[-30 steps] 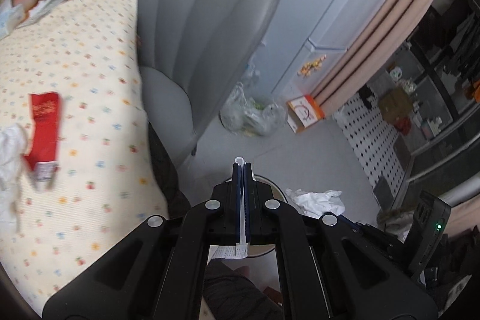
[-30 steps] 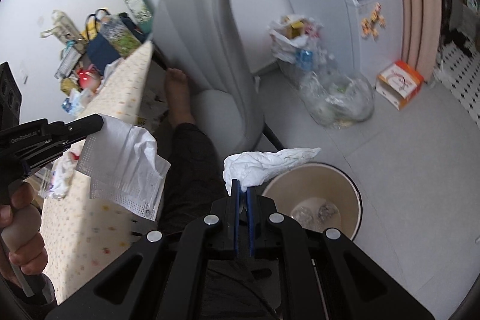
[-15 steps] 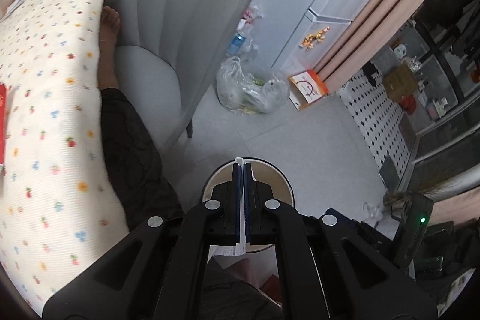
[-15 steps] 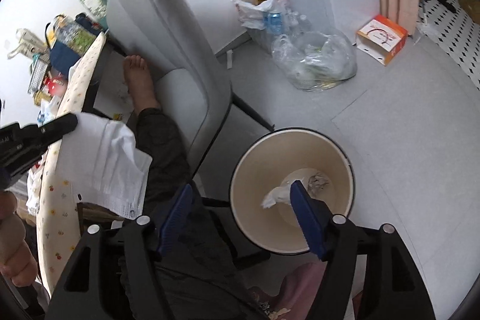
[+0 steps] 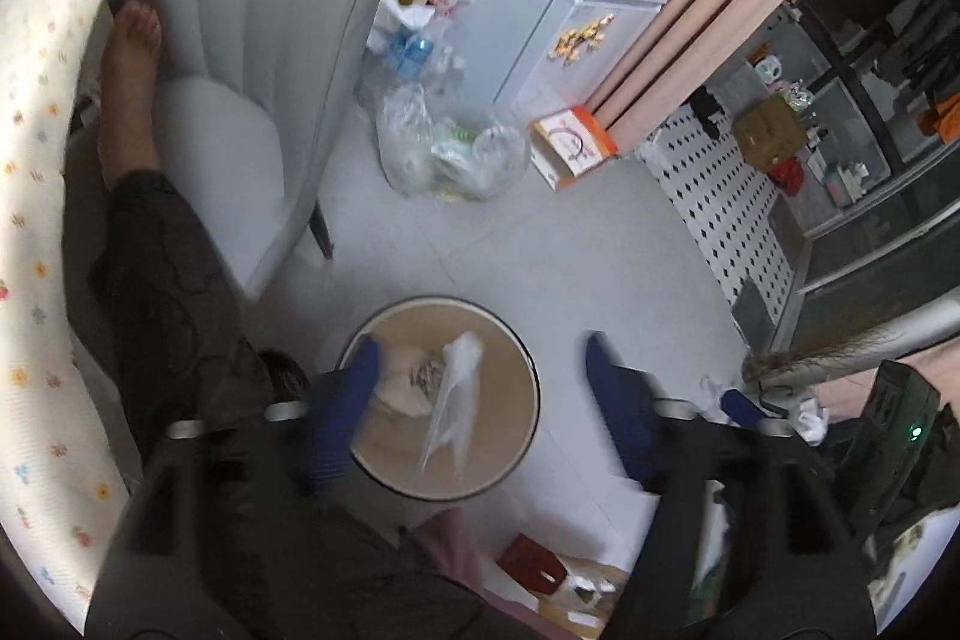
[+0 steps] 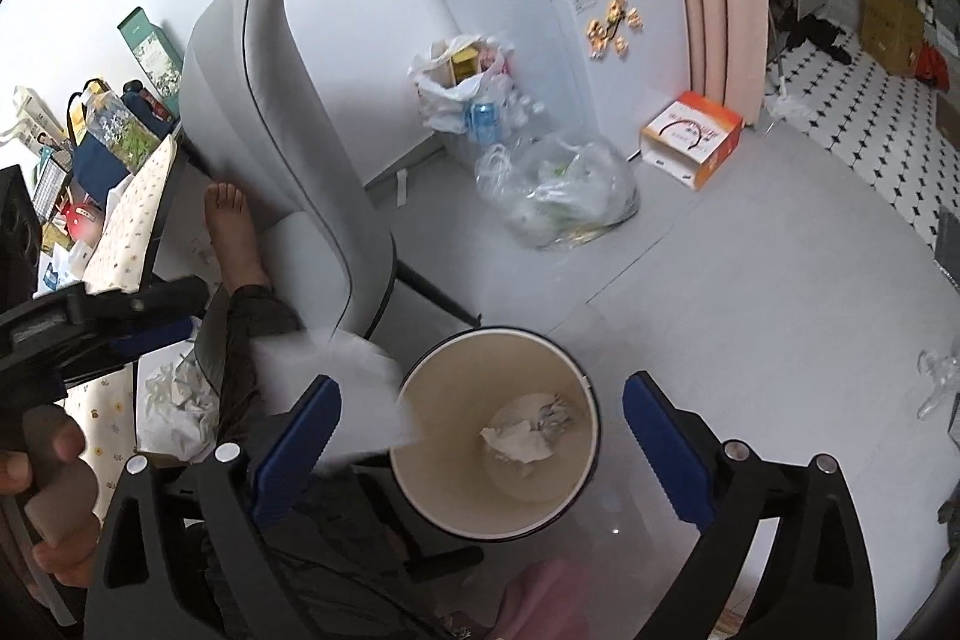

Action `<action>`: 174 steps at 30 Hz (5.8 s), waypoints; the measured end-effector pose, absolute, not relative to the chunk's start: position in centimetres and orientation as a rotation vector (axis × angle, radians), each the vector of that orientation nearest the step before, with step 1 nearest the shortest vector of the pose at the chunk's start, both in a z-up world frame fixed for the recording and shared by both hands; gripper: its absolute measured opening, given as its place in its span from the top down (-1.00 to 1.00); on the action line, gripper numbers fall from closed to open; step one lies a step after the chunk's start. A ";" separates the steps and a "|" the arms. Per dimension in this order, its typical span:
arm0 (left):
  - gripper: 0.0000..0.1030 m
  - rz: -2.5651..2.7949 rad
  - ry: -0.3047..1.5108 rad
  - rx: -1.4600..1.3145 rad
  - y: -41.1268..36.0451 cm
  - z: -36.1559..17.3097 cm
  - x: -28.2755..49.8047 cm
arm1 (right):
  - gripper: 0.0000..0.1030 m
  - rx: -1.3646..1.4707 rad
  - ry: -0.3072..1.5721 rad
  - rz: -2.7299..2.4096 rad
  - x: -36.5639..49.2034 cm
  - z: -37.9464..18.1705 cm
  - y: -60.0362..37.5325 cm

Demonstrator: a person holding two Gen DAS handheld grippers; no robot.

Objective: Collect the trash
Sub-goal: 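Open the right tool over the bin while the left tool drops the paper sheet in, then bring both open tools back over the remaining trash on the table, then close the right tool on the white tissue while the left tool grasps the blue wrapper packet, then carry the tissue in the right tool while the left tool carries the blue packet toward the bin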

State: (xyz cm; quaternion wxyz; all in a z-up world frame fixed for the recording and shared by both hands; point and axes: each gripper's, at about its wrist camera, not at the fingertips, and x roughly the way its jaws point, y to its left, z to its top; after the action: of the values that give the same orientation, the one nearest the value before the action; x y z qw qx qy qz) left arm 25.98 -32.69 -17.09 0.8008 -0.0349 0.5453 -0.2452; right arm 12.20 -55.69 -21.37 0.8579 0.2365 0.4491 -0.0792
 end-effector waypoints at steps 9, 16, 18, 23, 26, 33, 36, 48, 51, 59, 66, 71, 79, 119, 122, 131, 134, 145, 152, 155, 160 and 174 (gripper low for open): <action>-0.80 -0.454 1.060 -0.074 -29.8 -13.9 25.4 | -0.85 0.443 0.896 -0.166 12.1 -19.1 -54.0; -0.88 -0.371 0.909 -0.090 -25.4 -9.7 24.2 | -0.85 0.380 0.796 -0.200 12.1 -15.8 -51.3; -0.88 -0.335 0.859 -0.082 -24.0 -8.4 23.6 | -0.85 0.369 0.776 -0.200 12.1 -15.0 -50.6; -0.88 -0.259 0.747 -0.136 -20.0 -5.6 21.9 | -0.85 0.331 0.698 -0.207 11.7 -12.3 -48.2; -0.88 -0.207 0.681 -0.172 -17.6 -4.4 20.7 | -0.85 0.290 0.659 -0.185 11.3 -10.8 -46.4; -0.88 -0.199 0.513 -0.226 -12.7 -2.5 16.6 | -0.85 0.236 0.637 -0.084 11.2 -8.1 -42.5; -0.89 -0.210 0.477 -0.273 -10.4 -2.0 15.1 | -0.85 0.203 0.619 -0.035 11.0 -7.1 -40.5; -0.88 -0.159 0.412 -0.383 -1.2 -1.3 11.5 | -0.85 0.136 0.546 0.159 10.3 -5.0 -33.7; -0.88 -0.143 0.397 -0.394 0.6 -1.3 10.7 | -0.85 0.119 0.529 0.188 10.2 -4.6 -32.2; -0.88 -0.095 0.393 -0.349 4.6 -1.4 8.7 | -0.85 0.066 0.549 0.287 10.5 -4.8 -28.4; -0.88 -0.032 0.436 -0.344 8.8 -2.0 7.4 | -0.85 0.025 0.595 0.366 11.1 -4.5 -24.8; -0.88 0.041 0.461 -0.346 12.1 -2.6 6.7 | -0.85 0.017 0.620 0.423 11.9 -4.3 -22.4; -0.88 0.108 0.519 -0.387 15.8 -4.7 6.6 | -0.67 0.002 0.667 0.522 13.3 -5.1 -18.0; -0.30 -0.021 0.684 -0.402 13.6 -9.5 14.5 | 0.94 0.010 0.795 0.622 19.4 -8.2 -9.6; -0.25 -0.034 0.707 -0.398 12.7 -9.9 15.3 | 0.94 0.043 0.765 0.611 19.0 -7.0 -11.1; -0.09 -0.017 0.799 -0.383 10.7 -11.5 18.3 | 0.94 0.085 0.694 0.572 17.6 -4.2 -15.5; 0.16 0.004 0.851 -0.350 9.8 -12.6 19.2 | 0.94 0.097 0.686 0.561 17.4 -4.0 -16.5; 0.81 0.029 0.774 -0.371 10.4 -9.6 17.0 | 0.94 0.142 0.670 0.553 16.7 -4.1 -18.8; 0.81 0.022 0.708 -0.363 9.9 -6.0 15.3 | 0.94 0.170 0.649 0.548 15.7 -3.5 -20.4; 0.81 0.018 0.703 -0.370 9.9 -5.4 14.9 | 0.94 0.182 0.643 0.538 15.4 -3.4 -21.2; 0.81 -0.002 0.685 -0.359 8.9 -4.1 14.4 | 0.94 0.194 0.627 0.523 15.0 -3.1 -22.5; 0.81 -0.129 0.665 -0.286 0.4 -3.1 15.3 | 0.94 0.231 0.631 0.395 13.9 -4.2 -29.6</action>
State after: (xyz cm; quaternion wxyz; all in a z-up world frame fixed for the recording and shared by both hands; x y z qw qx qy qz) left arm 15.30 0.36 -3.09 0.9332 -0.1397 0.3249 -0.0631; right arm 13.92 -29.61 -4.19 0.9251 0.1125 0.3075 0.1925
